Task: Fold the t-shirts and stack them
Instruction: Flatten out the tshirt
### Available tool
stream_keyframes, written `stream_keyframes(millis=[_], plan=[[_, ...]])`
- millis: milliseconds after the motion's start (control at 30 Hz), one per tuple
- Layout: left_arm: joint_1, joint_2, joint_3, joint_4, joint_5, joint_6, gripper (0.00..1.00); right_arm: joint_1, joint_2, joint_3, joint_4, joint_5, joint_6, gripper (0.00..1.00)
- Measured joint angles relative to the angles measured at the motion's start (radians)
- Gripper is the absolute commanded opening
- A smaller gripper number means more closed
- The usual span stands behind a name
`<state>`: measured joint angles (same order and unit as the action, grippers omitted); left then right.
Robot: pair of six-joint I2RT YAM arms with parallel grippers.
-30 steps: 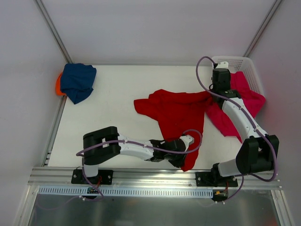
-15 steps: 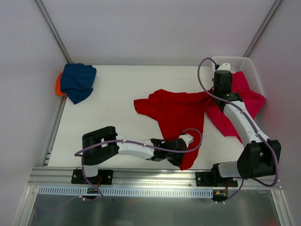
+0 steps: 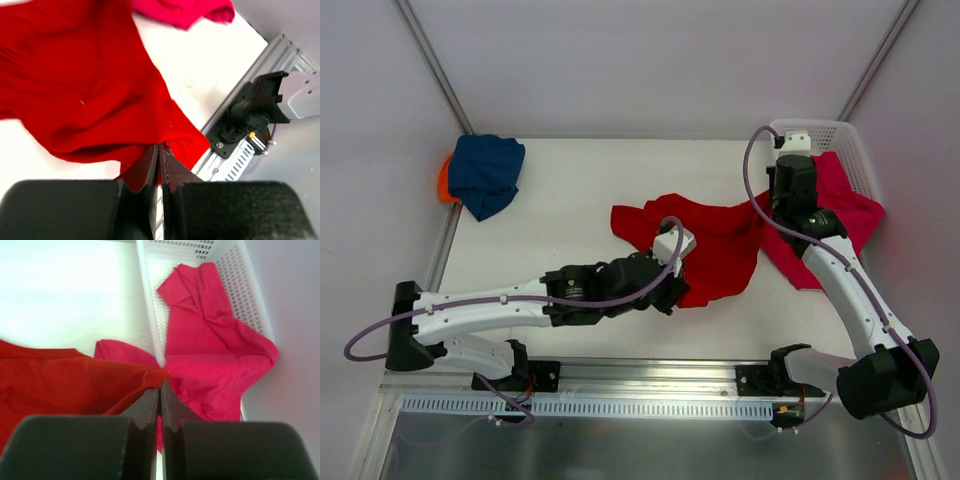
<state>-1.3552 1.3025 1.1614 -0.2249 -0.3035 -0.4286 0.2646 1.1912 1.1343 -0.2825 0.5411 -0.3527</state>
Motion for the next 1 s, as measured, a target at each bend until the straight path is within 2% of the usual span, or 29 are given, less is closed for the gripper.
stream_keyframes(millis=[367, 533, 633, 800, 900, 1000], plan=[[0.002, -0.180, -0.012, -0.179, -0.191, 0.084, 0.00, 0.047, -0.035, -0.048, -0.023, 0.002, 0.012, 0.00], [0.033, -0.314, 0.002, -0.270, -0.343, 0.184, 0.00, 0.048, -0.099, -0.048, -0.035, 0.064, -0.004, 0.00], [0.068, -0.405, 0.047, -0.301, -0.444, 0.274, 0.00, 0.045, -0.190, -0.048, -0.034, 0.126, -0.009, 0.00], [0.080, -0.550, 0.173, -0.310, -0.576, 0.429, 0.00, 0.026, -0.435, -0.061, 0.027, 0.130, -0.007, 0.01], [0.081, -0.638, 0.235, -0.306, -0.620, 0.506, 0.00, 0.025, -0.579, -0.065, 0.088, 0.075, -0.006, 0.00], [0.081, -0.705, 0.260, -0.304, -0.613, 0.564, 0.00, 0.023, -0.691, -0.081, 0.164, -0.043, -0.007, 0.01]])
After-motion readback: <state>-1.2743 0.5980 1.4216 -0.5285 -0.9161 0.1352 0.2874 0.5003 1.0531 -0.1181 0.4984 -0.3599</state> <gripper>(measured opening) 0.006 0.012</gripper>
